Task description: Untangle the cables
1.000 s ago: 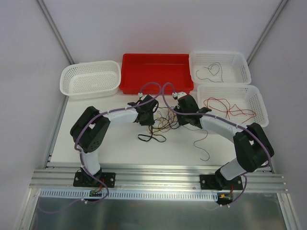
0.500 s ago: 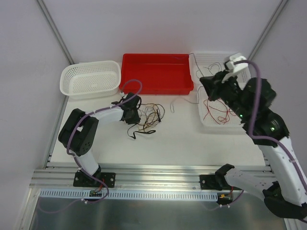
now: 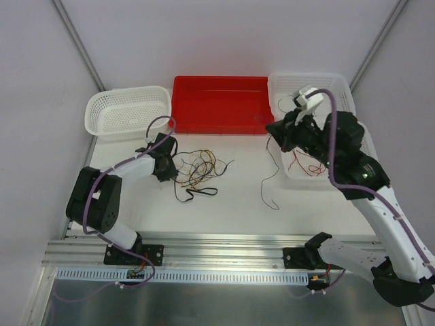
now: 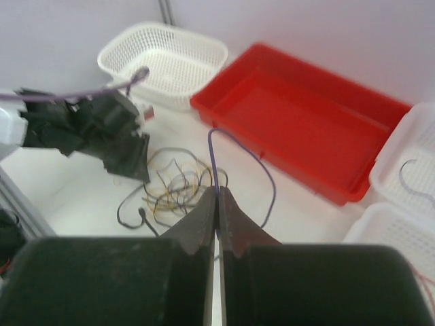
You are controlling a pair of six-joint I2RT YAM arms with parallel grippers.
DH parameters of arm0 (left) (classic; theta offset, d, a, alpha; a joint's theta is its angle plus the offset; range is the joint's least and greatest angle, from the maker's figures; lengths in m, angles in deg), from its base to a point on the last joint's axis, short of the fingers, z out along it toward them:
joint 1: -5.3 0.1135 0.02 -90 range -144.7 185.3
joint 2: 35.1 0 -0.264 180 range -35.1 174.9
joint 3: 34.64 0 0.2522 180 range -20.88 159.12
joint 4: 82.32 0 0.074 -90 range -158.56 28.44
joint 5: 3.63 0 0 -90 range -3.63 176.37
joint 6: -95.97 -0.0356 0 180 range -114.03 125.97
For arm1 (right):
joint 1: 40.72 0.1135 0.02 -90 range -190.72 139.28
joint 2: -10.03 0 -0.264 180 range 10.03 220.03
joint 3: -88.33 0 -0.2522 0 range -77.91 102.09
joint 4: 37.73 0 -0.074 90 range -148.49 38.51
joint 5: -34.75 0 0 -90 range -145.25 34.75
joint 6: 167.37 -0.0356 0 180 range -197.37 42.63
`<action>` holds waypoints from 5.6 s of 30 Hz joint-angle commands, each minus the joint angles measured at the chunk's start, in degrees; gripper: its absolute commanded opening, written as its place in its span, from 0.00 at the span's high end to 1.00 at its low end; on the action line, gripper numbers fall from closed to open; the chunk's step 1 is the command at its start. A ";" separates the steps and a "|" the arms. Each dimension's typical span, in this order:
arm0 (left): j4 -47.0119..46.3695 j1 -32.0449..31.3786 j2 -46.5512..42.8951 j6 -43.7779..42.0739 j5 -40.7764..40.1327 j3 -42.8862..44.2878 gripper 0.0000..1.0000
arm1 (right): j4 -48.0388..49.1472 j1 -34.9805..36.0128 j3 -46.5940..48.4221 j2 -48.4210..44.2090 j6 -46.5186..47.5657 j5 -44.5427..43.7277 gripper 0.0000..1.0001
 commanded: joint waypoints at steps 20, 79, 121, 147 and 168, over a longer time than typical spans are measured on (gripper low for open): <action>13.13 1.62 -28.24 -18.09 -2.07 10.39 0.02 | 4.03 -0.11 -35.04 10.49 -8.13 0.61 0.94; 9.18 1.62 -35.46 -28.48 -26.95 0.38 0.01 | -13.11 9.82 -25.56 41.26 9.53 -3.60 0.20; 9.09 1.62 -35.81 -28.83 -26.69 0.21 0.01 | -12.49 11.84 -22.66 37.83 5.31 -4.92 0.30; 9.09 1.62 -35.19 -28.92 -26.69 0.29 0.01 | -23.12 5.36 -6.85 27.04 11.37 -12.92 0.99; 9.09 1.62 -33.52 -28.92 -24.40 0.38 0.01 | 8.24 -32.36 20.49 45.64 -5.05 -21.36 0.99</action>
